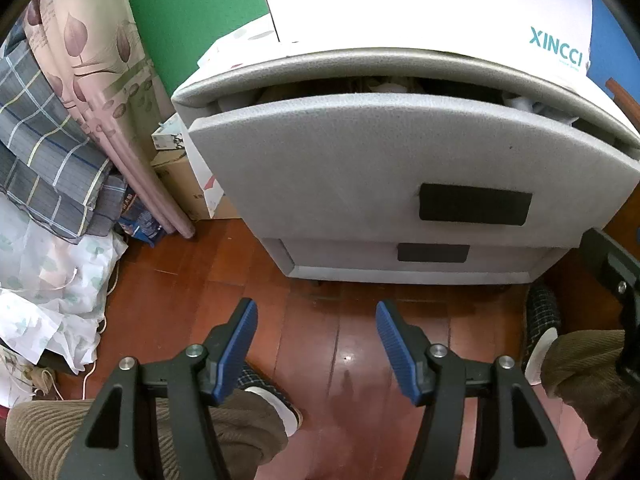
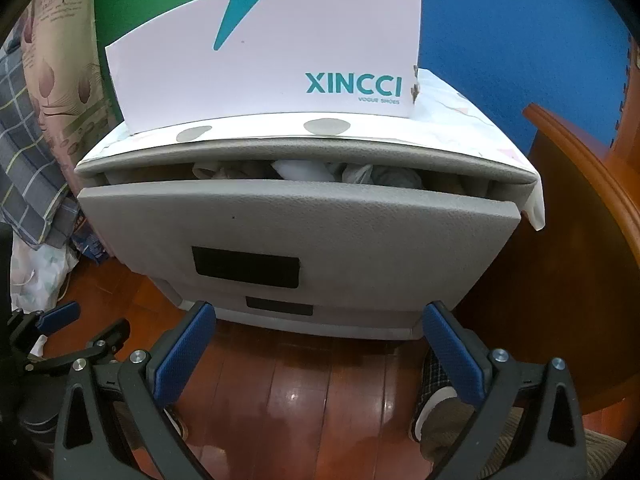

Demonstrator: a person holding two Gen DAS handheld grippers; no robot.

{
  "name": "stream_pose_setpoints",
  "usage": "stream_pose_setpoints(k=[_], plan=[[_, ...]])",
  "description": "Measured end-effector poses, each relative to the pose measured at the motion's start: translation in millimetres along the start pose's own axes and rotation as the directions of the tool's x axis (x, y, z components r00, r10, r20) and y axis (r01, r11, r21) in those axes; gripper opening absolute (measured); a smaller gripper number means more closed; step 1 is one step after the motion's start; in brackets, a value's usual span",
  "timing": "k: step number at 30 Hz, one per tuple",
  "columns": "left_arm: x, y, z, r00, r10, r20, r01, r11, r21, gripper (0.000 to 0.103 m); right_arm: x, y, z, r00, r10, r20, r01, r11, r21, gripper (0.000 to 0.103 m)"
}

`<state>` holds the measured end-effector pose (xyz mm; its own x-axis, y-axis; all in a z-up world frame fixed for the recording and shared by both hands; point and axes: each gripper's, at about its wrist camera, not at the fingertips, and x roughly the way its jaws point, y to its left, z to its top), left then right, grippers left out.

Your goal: Take underwear out of drawer

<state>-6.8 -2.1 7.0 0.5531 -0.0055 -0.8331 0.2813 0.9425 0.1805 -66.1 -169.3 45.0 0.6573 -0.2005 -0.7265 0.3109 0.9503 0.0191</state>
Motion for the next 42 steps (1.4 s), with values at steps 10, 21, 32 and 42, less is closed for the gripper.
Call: stream_pose_setpoints(k=[10, 21, 32, 42], plan=[[-1.2, -2.4, -1.9, 1.000, 0.002, 0.002, -0.002, 1.000, 0.005, 0.063, -0.3, 3.9, -2.0, 1.000, -0.009, 0.003, 0.009, 1.000, -0.013, 0.102], [-0.4, -1.2, -0.7, 1.000, 0.007, 0.003, -0.007, 1.000, 0.009, 0.063, -0.1, 5.8, -1.0, 1.000, -0.002, 0.004, 0.002, 1.000, -0.020, 0.102], [0.2, -2.6, -2.3, 1.000, 0.013, 0.001, -0.013, 1.000, 0.012, 0.063, 0.2, 5.4, -0.6, 1.000, 0.001, 0.002, -0.001, 1.000, -0.020, 0.102], [0.8, -1.4, -2.6, 1.000, 0.014, -0.002, -0.014, 1.000, 0.012, 0.063, 0.0, 3.1, -2.2, 1.000, 0.010, -0.005, -0.010, 1.000, -0.006, 0.102]])
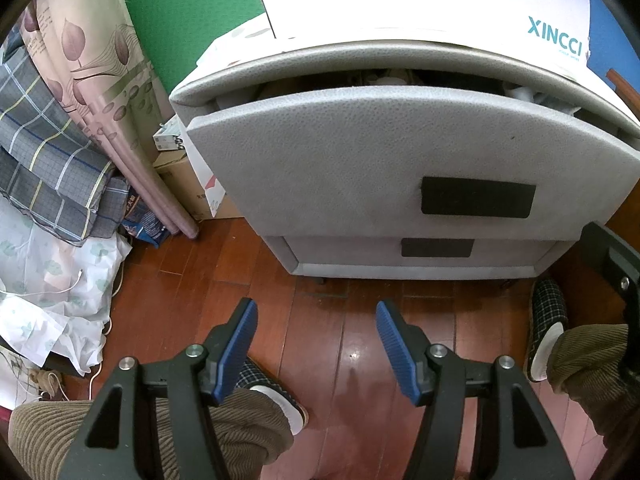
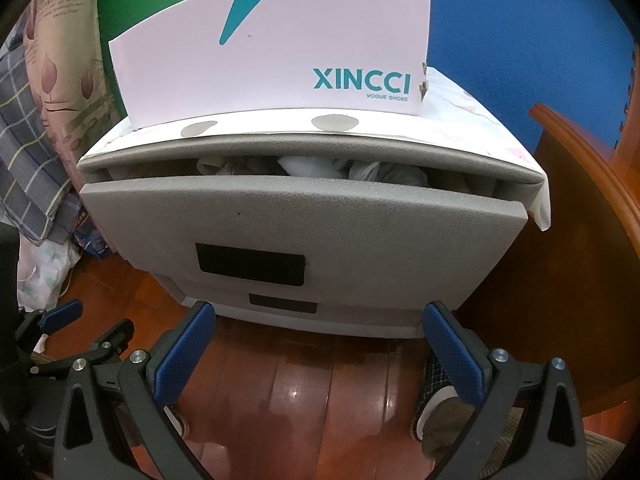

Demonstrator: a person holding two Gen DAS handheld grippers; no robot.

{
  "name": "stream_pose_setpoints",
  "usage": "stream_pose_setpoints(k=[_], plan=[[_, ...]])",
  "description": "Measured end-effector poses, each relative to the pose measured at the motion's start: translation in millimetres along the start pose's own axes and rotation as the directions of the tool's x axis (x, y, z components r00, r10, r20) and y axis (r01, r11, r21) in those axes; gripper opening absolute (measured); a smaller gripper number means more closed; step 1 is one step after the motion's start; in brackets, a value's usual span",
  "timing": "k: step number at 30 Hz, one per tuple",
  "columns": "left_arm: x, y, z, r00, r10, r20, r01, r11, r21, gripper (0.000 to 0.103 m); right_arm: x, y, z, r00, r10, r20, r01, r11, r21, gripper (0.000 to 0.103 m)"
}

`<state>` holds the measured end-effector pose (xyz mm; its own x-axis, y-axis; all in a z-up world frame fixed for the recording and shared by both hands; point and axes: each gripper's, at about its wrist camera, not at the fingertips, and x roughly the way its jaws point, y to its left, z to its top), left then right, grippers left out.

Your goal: Take underwear out of drawer

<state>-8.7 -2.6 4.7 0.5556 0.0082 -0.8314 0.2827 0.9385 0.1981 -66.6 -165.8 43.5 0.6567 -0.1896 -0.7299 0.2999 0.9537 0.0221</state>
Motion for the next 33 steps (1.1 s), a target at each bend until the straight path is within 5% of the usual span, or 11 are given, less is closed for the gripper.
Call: stream_pose_setpoints(k=[23, 33], plan=[[1, 0, 2, 1.000, -0.009, -0.015, 0.009, 1.000, -0.002, 0.063, 2, 0, 2, 1.000, 0.000, -0.010, 0.000, 1.000, 0.007, 0.102], [-12, 21, 30, 0.987, -0.161, -0.015, 0.158, 0.979, -0.132, 0.063, 3, -7, 2, 1.000, -0.012, -0.013, 0.013, 1.000, 0.021, 0.102]])
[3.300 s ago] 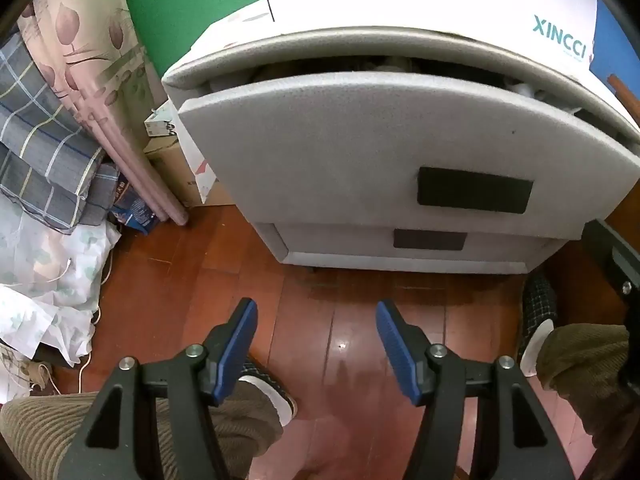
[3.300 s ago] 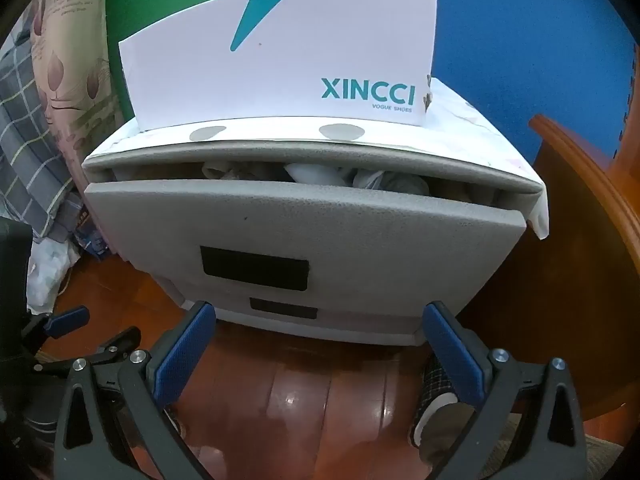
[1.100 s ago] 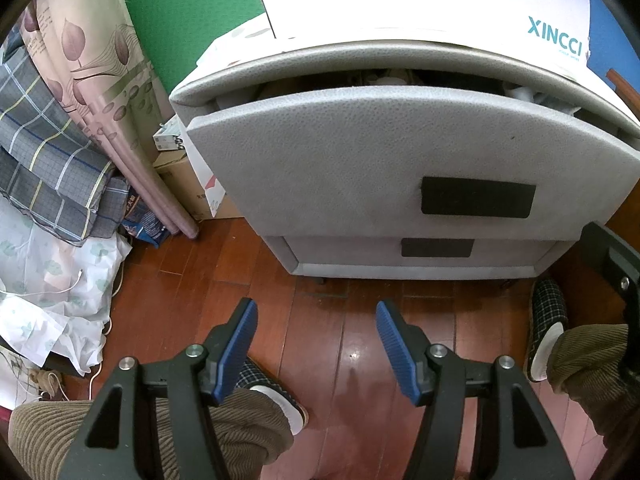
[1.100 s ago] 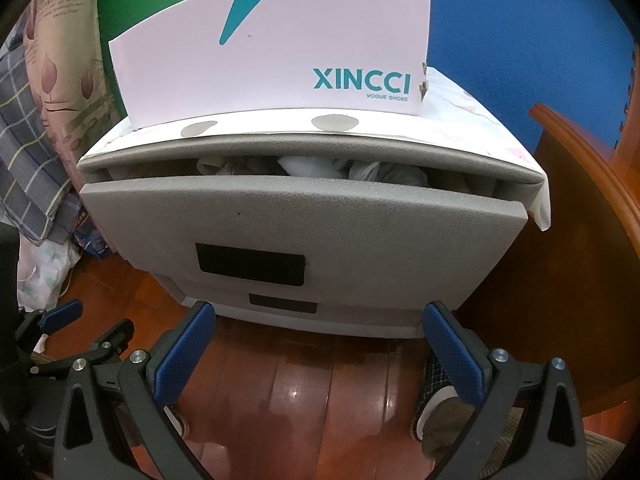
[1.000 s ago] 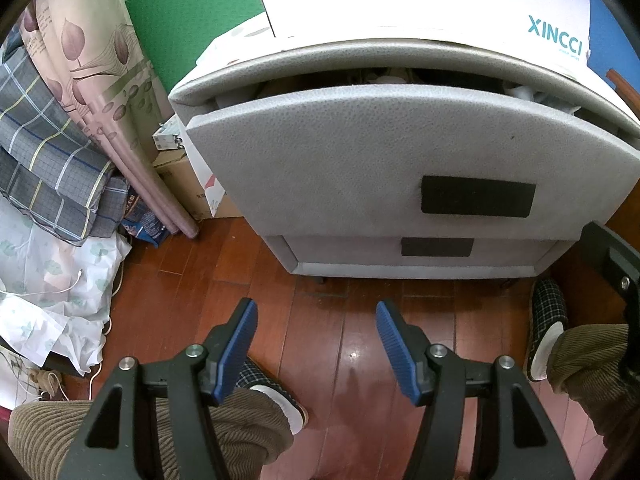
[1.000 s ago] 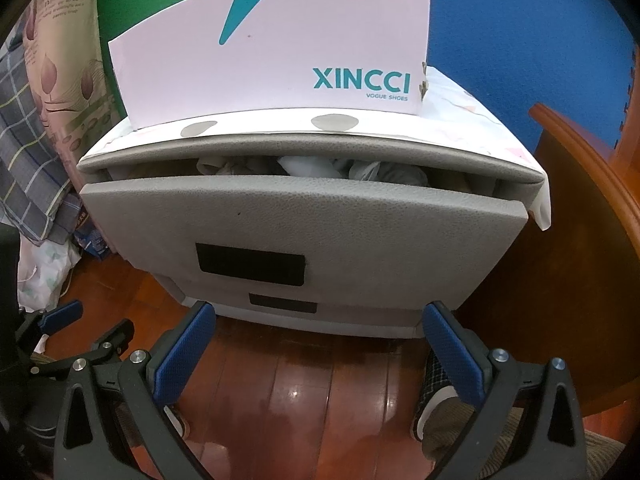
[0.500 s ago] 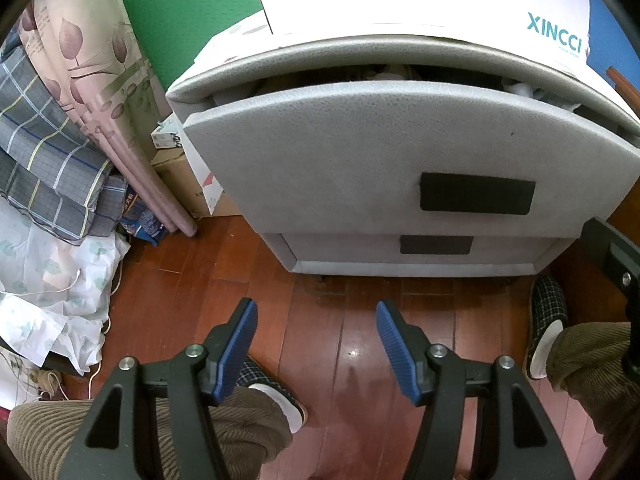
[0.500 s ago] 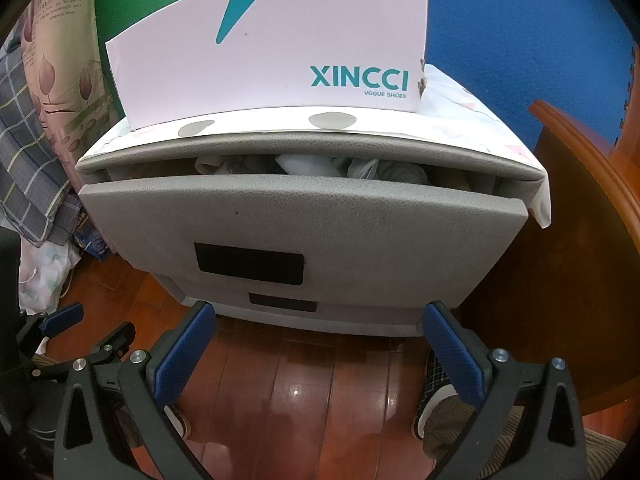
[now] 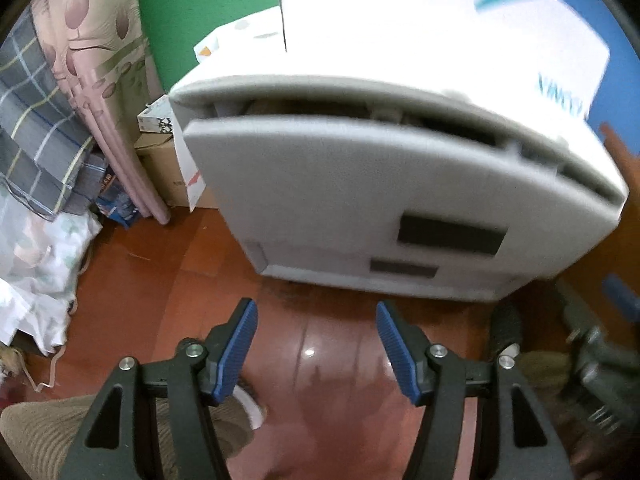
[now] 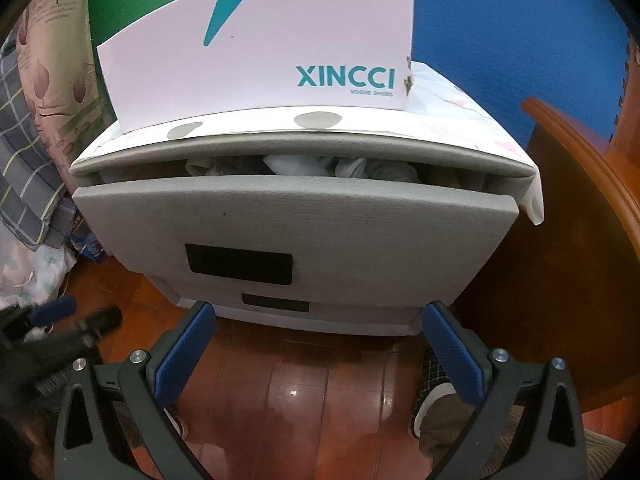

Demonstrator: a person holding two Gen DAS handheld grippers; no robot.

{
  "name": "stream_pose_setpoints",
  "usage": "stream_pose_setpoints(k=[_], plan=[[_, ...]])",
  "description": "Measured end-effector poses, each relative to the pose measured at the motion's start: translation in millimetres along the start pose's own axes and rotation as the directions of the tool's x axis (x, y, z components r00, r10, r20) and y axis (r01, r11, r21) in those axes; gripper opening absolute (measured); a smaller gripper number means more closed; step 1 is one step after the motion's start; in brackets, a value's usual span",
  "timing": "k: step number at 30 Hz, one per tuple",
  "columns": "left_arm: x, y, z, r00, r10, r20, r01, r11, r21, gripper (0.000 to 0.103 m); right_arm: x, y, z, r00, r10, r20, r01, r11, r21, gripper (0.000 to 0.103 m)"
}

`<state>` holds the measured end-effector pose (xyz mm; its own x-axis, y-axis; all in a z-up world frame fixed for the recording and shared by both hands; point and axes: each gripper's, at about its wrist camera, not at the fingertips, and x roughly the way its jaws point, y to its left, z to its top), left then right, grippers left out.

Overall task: Take underwear out of drawer
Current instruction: 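Grasp the grey drawer front with the left gripper and pull it open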

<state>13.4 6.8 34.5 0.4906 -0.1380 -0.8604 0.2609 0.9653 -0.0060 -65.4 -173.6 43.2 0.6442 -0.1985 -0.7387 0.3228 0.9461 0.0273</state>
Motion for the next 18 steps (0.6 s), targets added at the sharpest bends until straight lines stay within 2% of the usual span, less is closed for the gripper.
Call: stream_pose_setpoints(k=[3, 5, 9, 12, 14, 17, 18], plan=[[-5, 8, 22, 0.997, -0.071, 0.019, 0.073, 0.994, -0.077, 0.063, 0, -6, 1, 1.000, -0.003, -0.004, 0.003, 1.000, 0.016, 0.102], [-5, 15, 33, 0.992, -0.119, 0.034, 0.123, 0.981, -0.148, 0.063, -1, -10, 1, 1.000, -0.003, -0.003, 0.004, 1.000, 0.030, 0.102], [9, 36, 48, 0.974, -0.227, 0.013, 0.218, 0.916, -0.337, 0.063, -2, -16, 1, 1.000, -0.009, -0.004, 0.009, 0.999, 0.047, 0.103], [24, 47, 55, 0.951, -0.310, -0.002, 0.272, 0.839, -0.472, 0.063, -3, -21, 1, 1.000, -0.013, -0.005, 0.013, 0.998, 0.063, 0.103], [29, 51, 59, 0.937, -0.350, 0.007, 0.303, 0.801, -0.516, 0.063, -4, -24, 2, 1.000, -0.010, -0.006, 0.011, 0.997, 0.074, 0.103], [33, 50, 64, 0.927, -0.373, 0.022, 0.325, 0.777, -0.539, 0.066, -1, -26, 3, 1.000, -0.011, -0.019, 0.013, 0.996, 0.083, 0.103], [34, 52, 65, 0.921, -0.388, 0.032, 0.338, 0.757, -0.558, 0.068, -1, -26, 2, 1.000, -0.010, -0.022, 0.012, 0.996, 0.086, 0.103]])
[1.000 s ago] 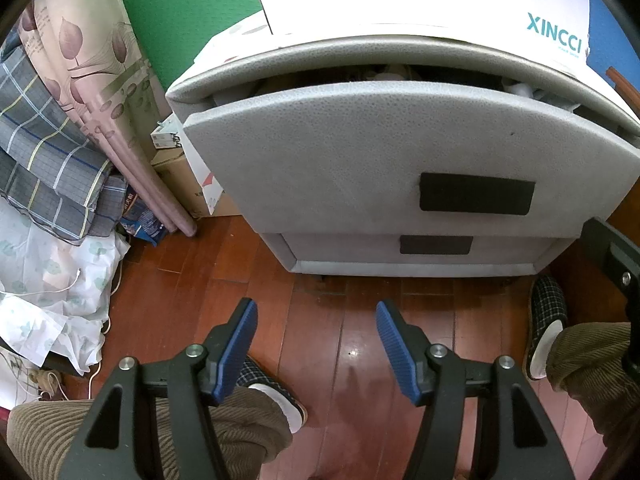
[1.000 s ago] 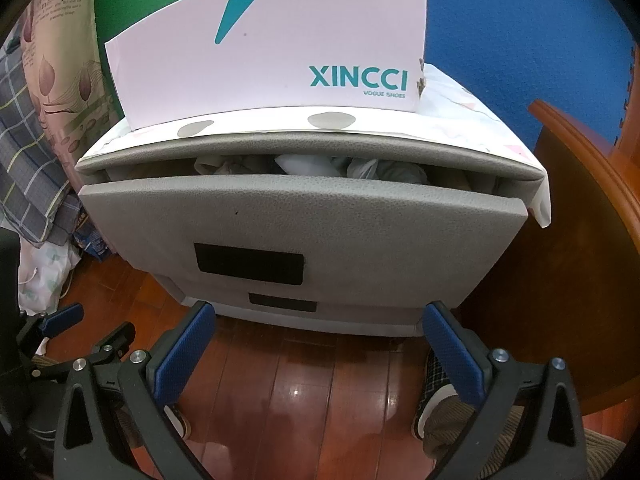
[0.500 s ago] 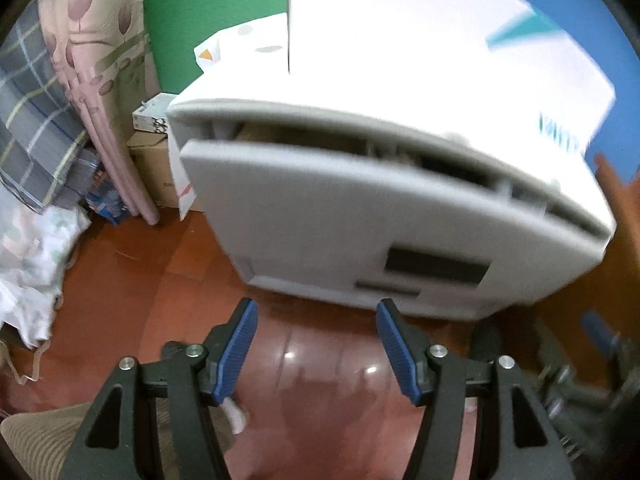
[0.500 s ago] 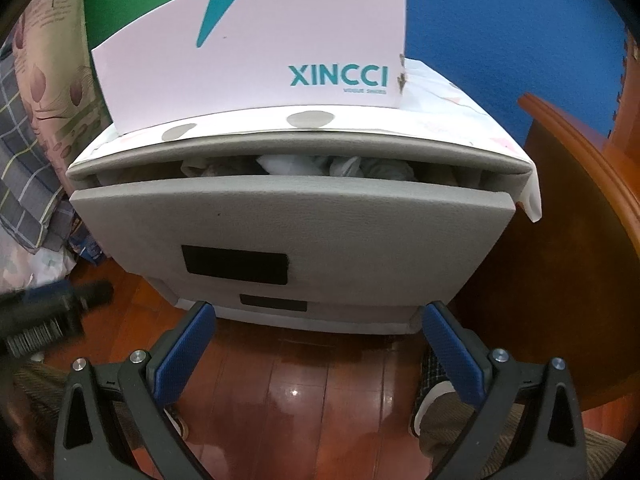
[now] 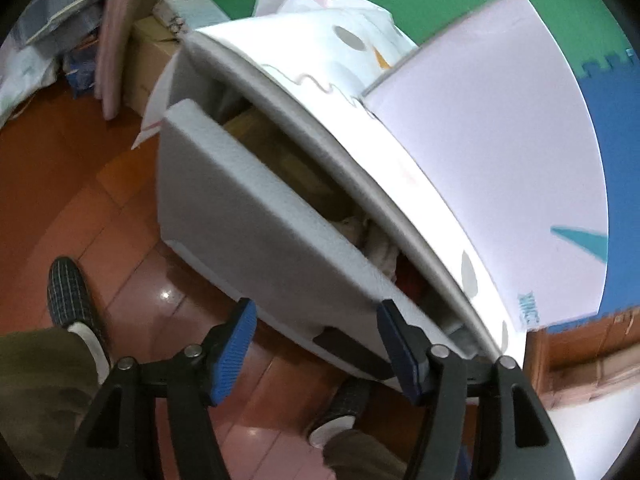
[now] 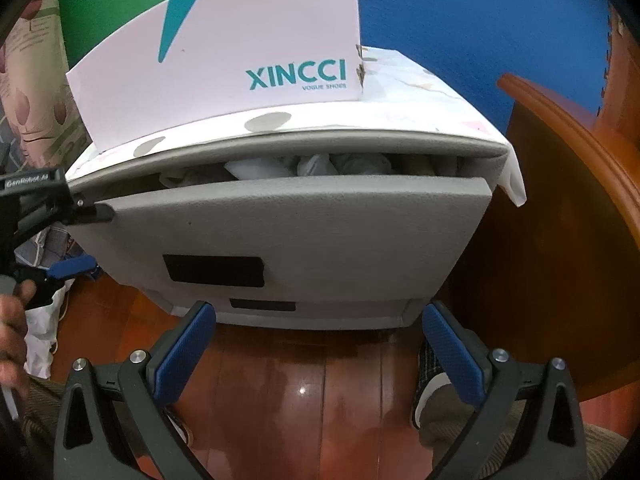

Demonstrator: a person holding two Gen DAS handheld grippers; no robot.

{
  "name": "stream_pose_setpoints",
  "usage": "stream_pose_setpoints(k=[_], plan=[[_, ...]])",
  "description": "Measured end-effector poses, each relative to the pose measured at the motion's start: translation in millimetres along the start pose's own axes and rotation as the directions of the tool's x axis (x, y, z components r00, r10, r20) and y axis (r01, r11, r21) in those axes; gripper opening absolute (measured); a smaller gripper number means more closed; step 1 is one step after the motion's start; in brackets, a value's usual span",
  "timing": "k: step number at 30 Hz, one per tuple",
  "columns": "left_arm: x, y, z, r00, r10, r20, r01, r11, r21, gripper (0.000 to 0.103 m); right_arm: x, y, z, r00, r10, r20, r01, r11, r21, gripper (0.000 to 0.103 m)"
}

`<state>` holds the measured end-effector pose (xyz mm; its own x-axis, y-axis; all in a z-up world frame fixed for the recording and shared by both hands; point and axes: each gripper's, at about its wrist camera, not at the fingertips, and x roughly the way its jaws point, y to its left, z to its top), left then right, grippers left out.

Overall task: Take underwear out of drawer
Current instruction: 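Grasp the grey drawer front with the left gripper and pull it open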

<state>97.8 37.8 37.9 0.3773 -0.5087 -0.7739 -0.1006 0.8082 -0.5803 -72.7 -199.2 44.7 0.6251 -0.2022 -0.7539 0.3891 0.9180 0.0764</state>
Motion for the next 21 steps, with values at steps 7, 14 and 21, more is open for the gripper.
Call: stream_pose_setpoints(k=[7, 14, 21], plan=[[15, 11, 26, 0.996, -0.079, -0.037, 0.073, 0.986, -0.147, 0.077, 3, -1, -1, 1.000, 0.005, -0.018, -0.005, 1.000, 0.005, 0.103], [33, 17, 26, 0.998, -0.052, -0.030, 0.044, 0.973, -0.224, 0.098, 5, -4, -2, 0.999, 0.012, -0.032, -0.011, 1.000, 0.022, 0.103], [45, 25, 26, 0.995, -0.101, 0.000, 0.099, 0.968, -0.230, 0.103, 4, -6, -1, 0.999, 0.015, -0.029, -0.014, 0.999, 0.035, 0.103]])
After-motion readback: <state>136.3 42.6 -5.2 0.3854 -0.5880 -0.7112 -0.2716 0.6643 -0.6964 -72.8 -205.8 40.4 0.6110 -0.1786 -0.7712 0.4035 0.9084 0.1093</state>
